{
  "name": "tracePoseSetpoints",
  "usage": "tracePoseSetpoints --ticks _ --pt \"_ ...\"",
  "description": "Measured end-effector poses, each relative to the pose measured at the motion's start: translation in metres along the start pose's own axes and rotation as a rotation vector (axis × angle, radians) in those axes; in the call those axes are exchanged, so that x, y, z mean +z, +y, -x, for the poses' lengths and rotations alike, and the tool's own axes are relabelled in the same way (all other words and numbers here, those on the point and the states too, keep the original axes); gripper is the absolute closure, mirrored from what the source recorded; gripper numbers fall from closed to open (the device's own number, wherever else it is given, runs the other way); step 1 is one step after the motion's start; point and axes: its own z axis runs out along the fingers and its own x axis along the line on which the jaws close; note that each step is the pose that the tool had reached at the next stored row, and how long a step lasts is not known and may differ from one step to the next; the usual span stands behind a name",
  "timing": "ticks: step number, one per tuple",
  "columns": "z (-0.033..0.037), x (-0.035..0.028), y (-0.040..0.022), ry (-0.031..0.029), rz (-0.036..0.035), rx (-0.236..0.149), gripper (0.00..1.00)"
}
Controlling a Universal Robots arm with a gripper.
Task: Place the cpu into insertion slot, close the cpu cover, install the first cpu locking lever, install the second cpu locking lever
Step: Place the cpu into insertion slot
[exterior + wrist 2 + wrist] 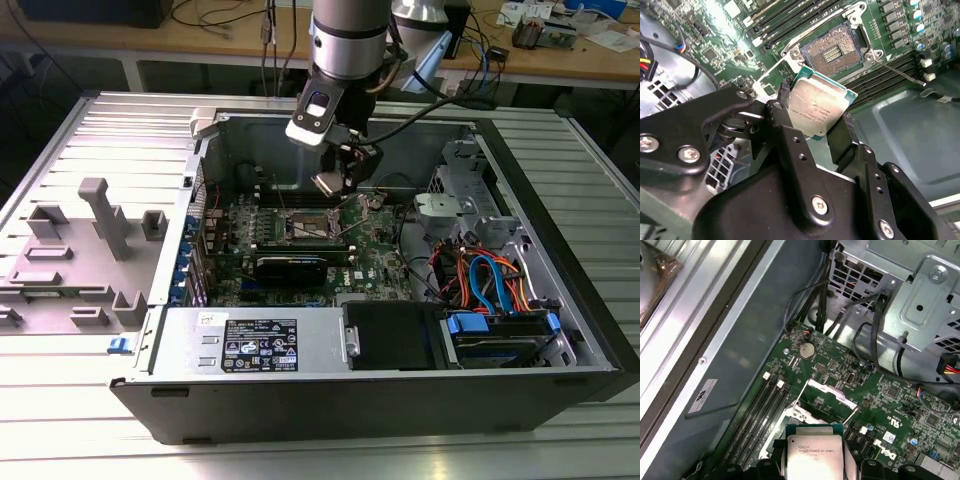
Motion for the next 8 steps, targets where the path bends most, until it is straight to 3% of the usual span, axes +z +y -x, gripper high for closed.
tracePoseSetpoints --ticks 1,3,4,8 --pt "0.0000 0.0005 0.0000 -0.0009 0.0005 0.014 0.45" --pt "0.0001 0.0034 -0.0002 -0.0055 0.0018 0.088 0.45" --pt "0.0001 0.0042 -0.0002 -0.0065 0.0016 0.106 0.45" --pt "0.0002 0.0069 0.0005 -0.0073 -0.0013 0.140 0.45"
